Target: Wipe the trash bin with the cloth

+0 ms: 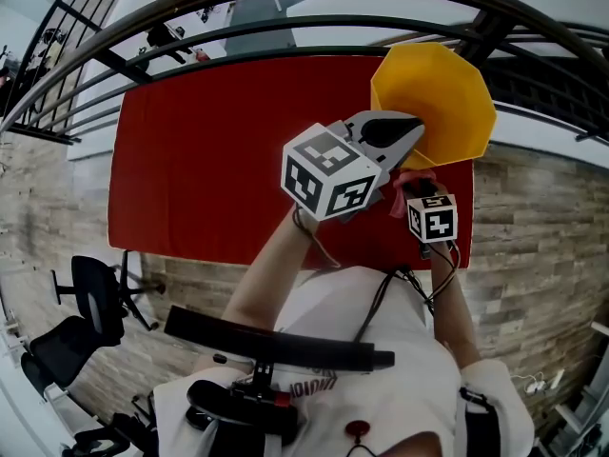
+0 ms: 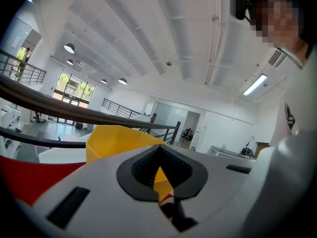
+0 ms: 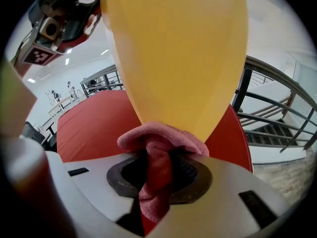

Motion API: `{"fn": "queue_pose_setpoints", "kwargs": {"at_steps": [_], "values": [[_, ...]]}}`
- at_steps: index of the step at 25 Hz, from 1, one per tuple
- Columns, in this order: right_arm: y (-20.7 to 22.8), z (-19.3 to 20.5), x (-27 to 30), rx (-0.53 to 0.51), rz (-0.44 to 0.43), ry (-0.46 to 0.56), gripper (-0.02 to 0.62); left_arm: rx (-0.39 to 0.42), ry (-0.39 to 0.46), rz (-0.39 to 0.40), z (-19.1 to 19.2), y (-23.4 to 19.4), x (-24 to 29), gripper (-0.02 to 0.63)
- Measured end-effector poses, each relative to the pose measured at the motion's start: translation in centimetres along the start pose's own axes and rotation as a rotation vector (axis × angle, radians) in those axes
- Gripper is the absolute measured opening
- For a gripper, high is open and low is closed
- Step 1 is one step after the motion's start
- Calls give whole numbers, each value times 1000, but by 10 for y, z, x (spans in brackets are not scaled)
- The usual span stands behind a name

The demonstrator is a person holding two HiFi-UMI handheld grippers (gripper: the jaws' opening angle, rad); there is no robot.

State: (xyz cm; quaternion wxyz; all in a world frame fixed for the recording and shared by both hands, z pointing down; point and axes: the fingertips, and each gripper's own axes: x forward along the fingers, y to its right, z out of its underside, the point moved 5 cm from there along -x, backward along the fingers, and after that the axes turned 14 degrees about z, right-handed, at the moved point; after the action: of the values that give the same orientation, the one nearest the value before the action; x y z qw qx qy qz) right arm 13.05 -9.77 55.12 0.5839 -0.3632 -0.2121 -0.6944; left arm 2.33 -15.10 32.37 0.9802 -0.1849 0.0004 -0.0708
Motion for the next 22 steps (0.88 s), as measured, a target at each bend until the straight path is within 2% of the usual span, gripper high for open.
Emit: {"fn": "queue_pose_setpoints", "kwargs": {"at_steps": [14, 18, 22], "values": [[1, 17, 20, 5, 17, -62, 98, 17, -17, -12, 1, 1, 1, 3], [8, 15, -9, 23, 13, -31, 100, 21, 6, -17, 1, 1, 0, 3], [17, -3, -64, 66, -12, 83, 100, -6, 43, -4, 1, 4, -3, 3]]}}
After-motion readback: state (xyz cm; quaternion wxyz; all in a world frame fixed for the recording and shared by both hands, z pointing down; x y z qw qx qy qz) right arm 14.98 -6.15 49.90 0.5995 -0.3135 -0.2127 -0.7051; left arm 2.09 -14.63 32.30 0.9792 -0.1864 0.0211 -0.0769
